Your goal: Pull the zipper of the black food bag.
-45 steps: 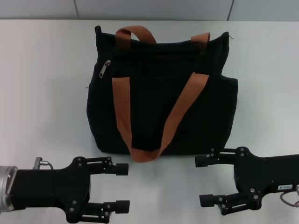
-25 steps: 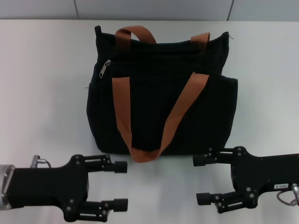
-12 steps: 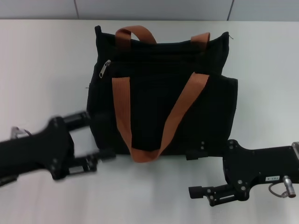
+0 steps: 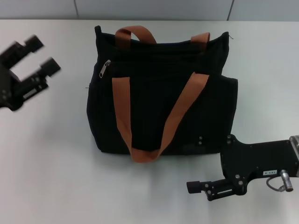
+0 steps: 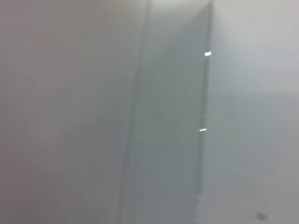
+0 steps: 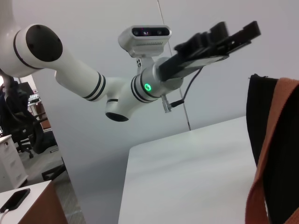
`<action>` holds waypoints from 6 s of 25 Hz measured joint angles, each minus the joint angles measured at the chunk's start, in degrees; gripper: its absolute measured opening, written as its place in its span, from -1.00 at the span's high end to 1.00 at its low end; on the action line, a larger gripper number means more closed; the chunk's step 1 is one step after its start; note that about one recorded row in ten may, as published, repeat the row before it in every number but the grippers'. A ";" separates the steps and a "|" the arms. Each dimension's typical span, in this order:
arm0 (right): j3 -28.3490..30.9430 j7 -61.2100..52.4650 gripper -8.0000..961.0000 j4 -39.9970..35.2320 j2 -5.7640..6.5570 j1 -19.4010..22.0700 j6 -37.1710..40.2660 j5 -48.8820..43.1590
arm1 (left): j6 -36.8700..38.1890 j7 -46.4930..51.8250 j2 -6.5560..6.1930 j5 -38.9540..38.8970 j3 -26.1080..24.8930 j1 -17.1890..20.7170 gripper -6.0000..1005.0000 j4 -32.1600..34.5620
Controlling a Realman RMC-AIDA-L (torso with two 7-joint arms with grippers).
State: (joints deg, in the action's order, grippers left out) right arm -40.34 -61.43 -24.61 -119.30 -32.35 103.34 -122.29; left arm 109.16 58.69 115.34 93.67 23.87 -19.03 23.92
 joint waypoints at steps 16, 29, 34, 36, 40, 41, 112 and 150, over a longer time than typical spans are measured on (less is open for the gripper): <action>0.53 -0.28 -0.72 0.15 0.03 0.30 -1.24 0.05 | -11.59 -5.35 -0.30 10.66 0.30 -2.92 -0.49 3.51; 0.53 -0.71 -0.72 0.27 -0.06 0.57 -1.31 0.04 | -17.75 -6.80 1.15 17.87 1.85 -9.62 -0.47 3.50; 0.53 -0.82 -0.72 0.27 -0.06 0.39 -1.31 0.04 | -20.61 -6.82 1.82 17.91 2.50 -10.75 -0.47 3.99; 0.53 -1.01 -0.72 0.27 -0.06 0.28 -1.31 0.04 | -21.36 -6.86 2.03 17.90 2.50 -10.97 -0.46 4.31; 0.53 -1.18 -0.72 0.27 -0.06 0.11 -1.31 0.04 | -21.62 -7.81 2.13 17.64 2.31 -11.07 -0.46 4.38; 0.53 -1.25 -0.72 0.27 -0.06 0.03 -1.17 0.04 | -21.55 -9.18 2.23 17.44 2.04 -10.98 -0.46 4.41; -17.85 -72.67 -0.70 -6.53 1.13 -26.35 -18.24 15.58 | -12.24 -17.26 3.23 7.57 2.33 -7.04 0.94 4.17; -20.01 -72.07 -0.39 -13.89 0.91 -26.20 -18.09 9.81 | -11.86 -14.04 3.20 7.61 2.40 -7.71 0.94 3.68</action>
State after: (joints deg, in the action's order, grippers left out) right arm -60.36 -133.50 -38.50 -118.38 -58.55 85.26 -112.48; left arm 97.30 44.65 118.54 101.29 26.27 -26.74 27.60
